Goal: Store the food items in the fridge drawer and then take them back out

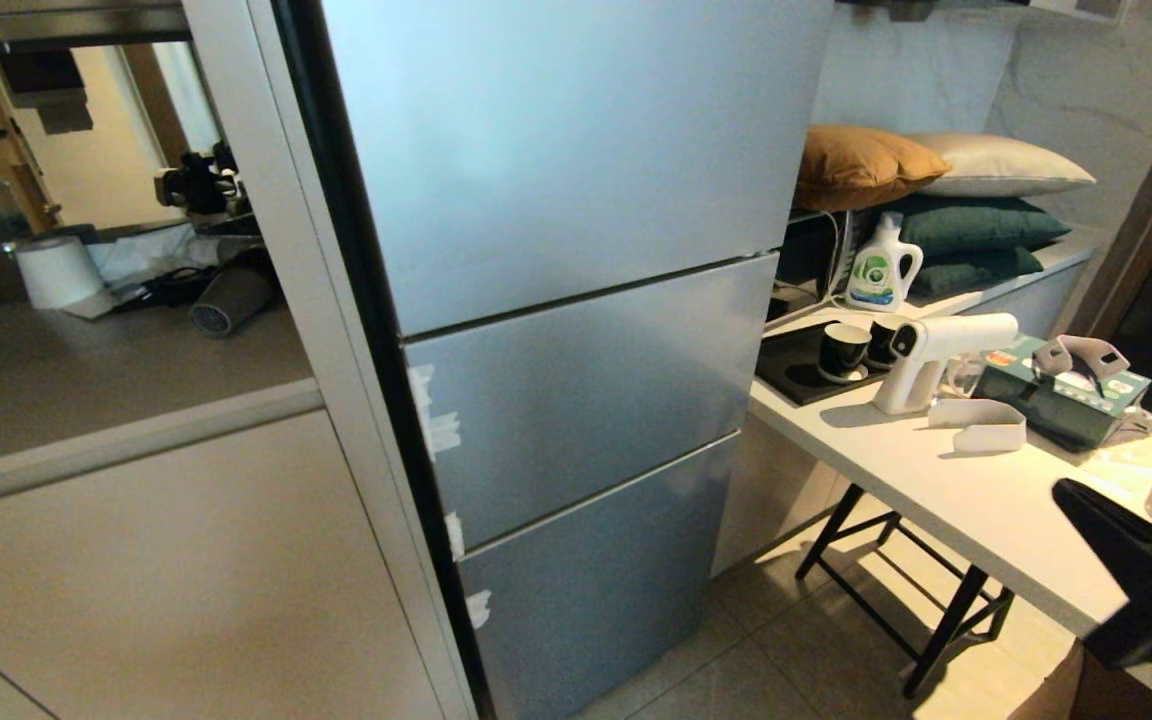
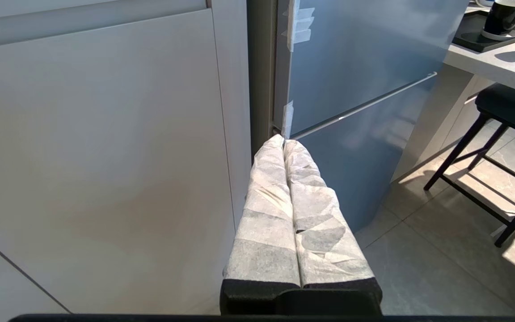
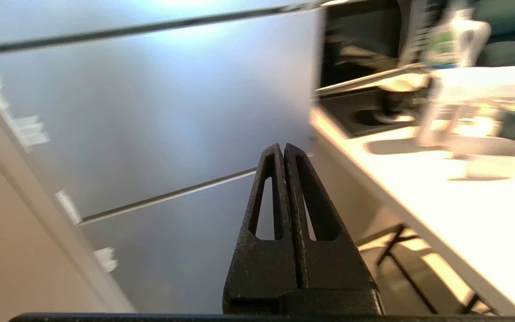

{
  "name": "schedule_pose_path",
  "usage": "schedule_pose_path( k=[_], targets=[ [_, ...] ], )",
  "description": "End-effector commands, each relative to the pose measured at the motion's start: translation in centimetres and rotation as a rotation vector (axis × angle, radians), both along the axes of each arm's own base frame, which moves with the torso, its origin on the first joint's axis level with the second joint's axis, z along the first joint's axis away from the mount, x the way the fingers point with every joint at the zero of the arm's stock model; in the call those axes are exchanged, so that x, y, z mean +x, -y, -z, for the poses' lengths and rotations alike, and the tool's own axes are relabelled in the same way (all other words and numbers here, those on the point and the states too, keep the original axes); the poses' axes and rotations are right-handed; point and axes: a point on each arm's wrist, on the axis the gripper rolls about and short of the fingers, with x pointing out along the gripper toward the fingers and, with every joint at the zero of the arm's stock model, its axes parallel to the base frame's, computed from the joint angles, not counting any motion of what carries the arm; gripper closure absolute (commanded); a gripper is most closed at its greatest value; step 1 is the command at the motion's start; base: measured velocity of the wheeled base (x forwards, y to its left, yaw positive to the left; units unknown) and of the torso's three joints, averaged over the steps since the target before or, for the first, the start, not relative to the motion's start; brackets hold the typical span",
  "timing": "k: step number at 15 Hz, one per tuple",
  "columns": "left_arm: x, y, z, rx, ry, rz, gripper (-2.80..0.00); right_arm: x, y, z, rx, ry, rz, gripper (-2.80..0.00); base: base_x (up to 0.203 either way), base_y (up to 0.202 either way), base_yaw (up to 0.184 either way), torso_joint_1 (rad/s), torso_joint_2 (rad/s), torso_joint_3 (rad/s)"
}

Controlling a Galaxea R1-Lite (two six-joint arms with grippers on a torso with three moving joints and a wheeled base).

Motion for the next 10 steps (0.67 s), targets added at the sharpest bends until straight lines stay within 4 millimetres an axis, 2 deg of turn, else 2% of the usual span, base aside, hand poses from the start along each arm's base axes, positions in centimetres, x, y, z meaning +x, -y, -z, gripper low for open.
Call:
schedule_pose_path(
  k=[1, 4, 6, 8, 10],
  targets=[
    [0.1, 0.0, 0.3, 0.0, -0.01, 0.0, 0.0, -4.3, 3.4, -0.2, 0.053, 0.083, 0.043, 0.0, 0.0, 0.0, 0.0, 0.0, 0.0, 0.0],
    [0.1, 0.0, 0.3, 0.0, -0.011, 0.0, 0.0, -8.0, 5.7, 4.4, -0.074, -0.107, 0.108, 0.0, 0.0, 0.0, 0.0, 0.0, 0.0, 0.0],
    [0.1, 0.0, 0.3, 0.0, -0.009, 0.0, 0.0, -9.7, 5.8, 7.8, -0.116, -0.298, 0.04, 0.0, 0.0, 0.0, 0.0, 0.0, 0.0, 0.0],
    [0.1, 0.0, 0.3, 0.0, -0.009, 0.0, 0.0, -10.2, 5.7, 9.0, -0.101, -0.399, 0.001, 0.0, 0.0, 0.0, 0.0, 0.0, 0.0, 0.0],
    [0.1, 0.0, 0.3, 0.0, -0.009, 0.001, 0.0, -10.3, 5.7, 9.0, -0.117, -0.378, 0.085, 0.0, 0.0, 0.0, 0.0, 0.0, 0.0, 0.0]
  ],
)
